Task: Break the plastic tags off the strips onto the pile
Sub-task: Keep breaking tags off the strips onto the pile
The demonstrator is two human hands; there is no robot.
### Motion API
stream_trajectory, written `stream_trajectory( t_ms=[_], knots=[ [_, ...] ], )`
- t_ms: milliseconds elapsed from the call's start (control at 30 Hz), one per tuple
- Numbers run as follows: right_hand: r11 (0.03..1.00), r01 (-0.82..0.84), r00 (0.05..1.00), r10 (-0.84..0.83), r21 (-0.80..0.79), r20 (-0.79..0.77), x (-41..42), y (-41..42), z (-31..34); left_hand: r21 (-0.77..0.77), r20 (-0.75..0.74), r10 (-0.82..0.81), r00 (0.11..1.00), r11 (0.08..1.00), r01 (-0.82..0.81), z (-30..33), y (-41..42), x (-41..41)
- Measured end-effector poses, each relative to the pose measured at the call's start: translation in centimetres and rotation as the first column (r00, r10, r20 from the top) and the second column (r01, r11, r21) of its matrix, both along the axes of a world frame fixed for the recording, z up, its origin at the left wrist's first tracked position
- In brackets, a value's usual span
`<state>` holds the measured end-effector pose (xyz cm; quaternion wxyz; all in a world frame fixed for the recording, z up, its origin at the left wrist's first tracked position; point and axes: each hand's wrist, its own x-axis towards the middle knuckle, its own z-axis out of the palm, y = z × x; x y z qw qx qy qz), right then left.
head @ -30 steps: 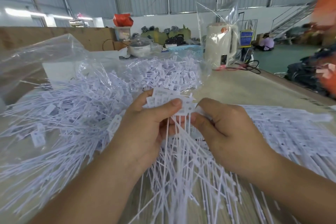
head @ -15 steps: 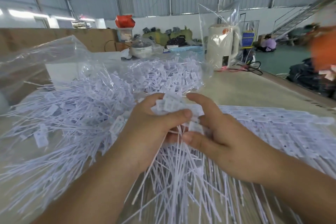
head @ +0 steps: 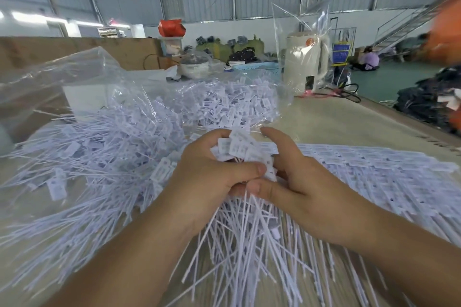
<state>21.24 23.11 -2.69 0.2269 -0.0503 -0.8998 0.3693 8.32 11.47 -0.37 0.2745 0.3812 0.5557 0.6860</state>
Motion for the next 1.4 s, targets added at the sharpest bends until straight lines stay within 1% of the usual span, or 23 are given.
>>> stream_trajectory(
  t_ms=[67, 133, 233, 367, 500, 567, 633, 667, 733, 767, 800, 833, 867, 933, 1000, 1067, 1133, 1267, 1333, 1400],
  knots=[
    [0.999, -0.031, 0.999, 0.031, 0.008, 0.039, 0.2, 0.2, 0.4, 0.04, 0.002, 0.065, 0.998, 0.997, -0.065, 0.2, 0.0, -0.5],
    [1.0, -0.006, 0.997, 0.005, 0.02, 0.079, 0.6, 0.4, 0.7, 0.063, 0.015, 0.089, 0.996, 0.994, -0.09, 0.4, -0.1, -0.9],
    [1.0, 0.013, 0.998, -0.013, 0.004, 0.054, 0.7, 0.6, 0.7, 0.048, 0.029, 0.087, 0.996, 0.995, -0.088, 0.4, -0.1, -0.7],
    [0.998, 0.039, 0.999, -0.039, -0.053, -0.011, 0.4, 0.5, 0.6, 0.092, 0.106, 0.064, 0.992, 0.993, -0.074, 0.5, 0.0, -0.2],
    [0.993, 0.108, 0.981, -0.113, -0.04, -0.159, 0.2, 0.0, 0.8, 0.134, 0.232, 0.029, 0.972, 0.989, -0.062, 0.7, 0.0, 0.0],
    [0.988, 0.156, 0.961, -0.152, -0.002, -0.231, 0.0, -0.6, 0.6, 0.144, 0.329, 0.011, 0.944, 0.988, -0.062, 0.6, 0.2, 0.2],
    [0.981, 0.195, 0.937, -0.186, 0.003, -0.294, -0.2, -1.4, 0.6, 0.138, 0.401, -0.008, 0.916, 0.989, -0.052, 0.6, 0.3, 0.4],
    [0.973, 0.23, 0.914, -0.228, -0.033, -0.336, -0.2, -1.6, 0.8, 0.114, 0.422, 0.0, 0.907, 0.992, -0.053, 0.6, 0.3, 0.3],
    [0.929, 0.341, 0.828, -0.369, -0.143, -0.422, 0.2, -0.9, 1.5, 0.059, 0.451, 0.056, 0.891, 0.994, -0.093, 0.4, 0.2, -0.3],
    [0.906, 0.39, 0.787, -0.42, -0.163, -0.452, 0.5, -0.3, 2.0, 0.051, 0.466, 0.084, 0.881, 0.991, -0.122, 0.3, 0.1, -0.7],
    [0.896, 0.413, 0.767, -0.44, -0.167, -0.466, 0.9, 0.2, 2.5, 0.056, 0.473, 0.098, 0.876, 0.988, -0.141, 0.3, 0.1, -1.1],
    [0.898, 0.408, 0.776, -0.435, -0.163, -0.456, 1.3, 0.6, 2.8, 0.061, 0.462, 0.103, 0.881, 0.987, -0.148, 0.3, 0.1, -1.2],
    [0.914, 0.372, 0.81, -0.404, -0.16, -0.424, 1.4, 0.7, 2.8, 0.062, 0.442, 0.107, 0.891, 0.987, -0.149, 0.3, 0.2, -1.2],
    [0.96, 0.222, 0.914, -0.267, -0.174, -0.306, 1.3, 0.4, 2.2, 0.062, 0.401, 0.108, 0.91, 0.988, -0.144, 0.0, 0.4, -0.9],
    [0.987, 0.085, 0.979, -0.108, -0.133, -0.172, 0.7, 0.1, 1.3, 0.06, 0.346, 0.074, 0.935, 0.993, -0.101, -0.3, 0.5, -0.5],
    [0.998, 0.044, 0.995, -0.048, -0.047, -0.091, 0.3, -0.1, 0.5, 0.066, 0.275, 0.026, 0.961, 0.997, -0.046, -0.3, 0.4, -0.2],
    [0.998, 0.055, 0.998, -0.056, -0.024, -0.04, 0.2, -0.2, 0.3, 0.064, 0.209, 0.011, 0.978, 0.998, -0.025, -0.3, 0.3, -0.3],
    [0.991, 0.091, 0.995, -0.087, -0.101, 0.043, 0.1, -0.1, 0.2, 0.002, 0.084, -0.034, 0.996, 0.999, 0.034, -0.7, 0.3, -0.1],
    [0.99, 0.054, 0.997, -0.047, -0.134, 0.054, 0.1, -0.3, 0.4, -0.016, 0.047, -0.025, 0.999, 1.0, 0.026, -0.8, 0.4, -0.1],
    [0.987, 0.018, 0.999, -0.01, -0.158, 0.054, 0.1, -0.5, 0.6, -0.013, 0.041, -0.037, 0.998, 0.999, 0.038, -0.7, 0.4, -0.1]
  ],
)
